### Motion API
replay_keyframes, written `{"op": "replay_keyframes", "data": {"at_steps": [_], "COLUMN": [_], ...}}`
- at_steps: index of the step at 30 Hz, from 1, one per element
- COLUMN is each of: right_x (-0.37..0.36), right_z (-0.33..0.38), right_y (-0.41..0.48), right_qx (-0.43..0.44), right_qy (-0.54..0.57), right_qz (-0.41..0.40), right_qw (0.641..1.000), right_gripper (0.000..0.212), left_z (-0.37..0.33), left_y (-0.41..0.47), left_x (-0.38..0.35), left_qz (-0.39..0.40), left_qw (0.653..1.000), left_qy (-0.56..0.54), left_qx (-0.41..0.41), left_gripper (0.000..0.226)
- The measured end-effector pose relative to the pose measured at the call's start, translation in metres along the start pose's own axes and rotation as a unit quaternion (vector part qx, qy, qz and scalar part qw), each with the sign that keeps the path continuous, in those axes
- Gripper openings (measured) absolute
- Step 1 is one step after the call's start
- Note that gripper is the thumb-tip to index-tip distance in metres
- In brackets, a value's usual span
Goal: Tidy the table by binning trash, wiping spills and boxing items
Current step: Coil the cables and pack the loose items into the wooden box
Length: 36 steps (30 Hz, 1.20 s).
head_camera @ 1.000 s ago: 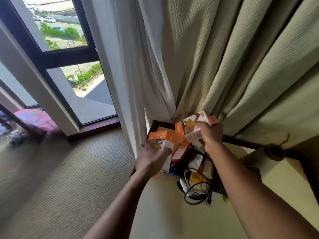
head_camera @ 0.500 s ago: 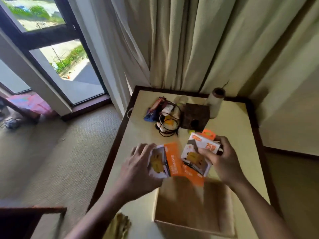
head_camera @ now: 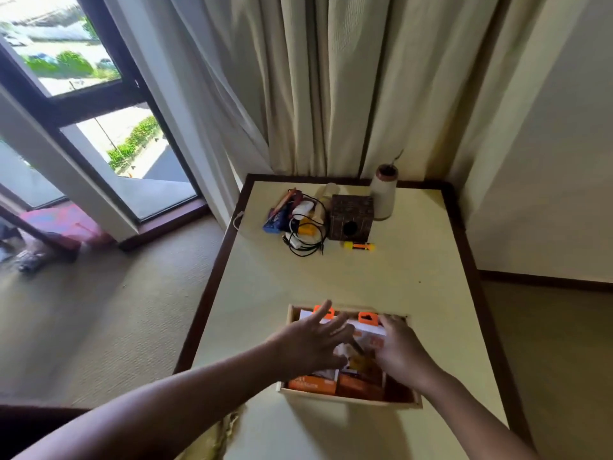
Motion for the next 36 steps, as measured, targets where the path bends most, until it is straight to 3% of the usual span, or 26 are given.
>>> {"op": "replay_keyframes", "data": {"at_steps": [4,7,9,12,14,16,19,23,28,30,34,36], "right_x": [-0.009,-0.013,-0.016,-0.022,-0.025,-0.028,-0.031,-0.038,-0.040,-0.043,-0.039,-0.032], "right_z": [-0.017,-0.026,-0.028,-0.029,-0.033,-0.036,-0.036,-0.037,-0.034,-0.032,-0.002,0.019], "right_y": [0.008,0.014,0.017,0.020,0.020,0.019,0.016,0.015,0.007,0.006,0.000,0.001], "right_qx": [-0.054,-0.087,-0.100,-0.115,-0.126,-0.134,-0.124,-0.088,-0.085,-0.072,0.010,0.059], "right_qy": [-0.062,-0.064,-0.065,-0.053,-0.041,-0.022,0.013,0.005,-0.007,-0.031,-0.185,-0.179], "right_qz": [0.008,-0.010,-0.007,-0.008,-0.014,-0.017,-0.020,-0.039,-0.053,-0.039,-0.063,-0.089], "right_qw": [0.997,0.994,0.993,0.992,0.991,0.991,0.992,0.995,0.995,0.996,0.981,0.978], "right_gripper": [0.044,0.041,0.044,0.040,0.038,0.037,0.035,0.069,0.057,0.055,0.045,0.033], "left_z": [-0.022,-0.021,-0.018,-0.018,-0.021,-0.023,-0.022,-0.022,-0.029,-0.028,-0.025,-0.012], "left_y": [0.015,0.025,0.027,0.019,0.017,0.020,0.024,0.025,0.027,0.026,0.019,0.015], "left_x": [-0.023,-0.034,-0.039,-0.058,-0.065,-0.067,-0.073,-0.080,-0.083,-0.081,-0.071,-0.066], "left_qz": [0.009,0.013,0.015,0.071,0.119,0.148,0.155,0.144,0.139,0.130,0.097,0.056], "left_qw": [0.999,0.985,0.953,0.876,0.865,0.877,0.876,0.862,0.870,0.873,0.855,0.844], "left_qy": [-0.012,-0.174,-0.293,-0.435,-0.436,-0.403,-0.399,-0.431,-0.419,-0.414,-0.457,-0.479], "left_qx": [-0.029,0.011,0.075,0.196,0.219,0.213,0.221,0.223,0.220,0.221,0.226,0.237], "left_gripper": [0.054,0.081,0.089,0.078,0.084,0.091,0.085,0.081,0.088,0.082,0.052,0.041]}}
Point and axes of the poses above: each hand's wrist, its own y-axis towards the middle knuckle, its own x-axis out of the back of the hand, z = x × y, the point moved 10 cm from there along y, towards the middle knuckle, and after that the axes turned 15 degrees about y, right-handed, at the moved point
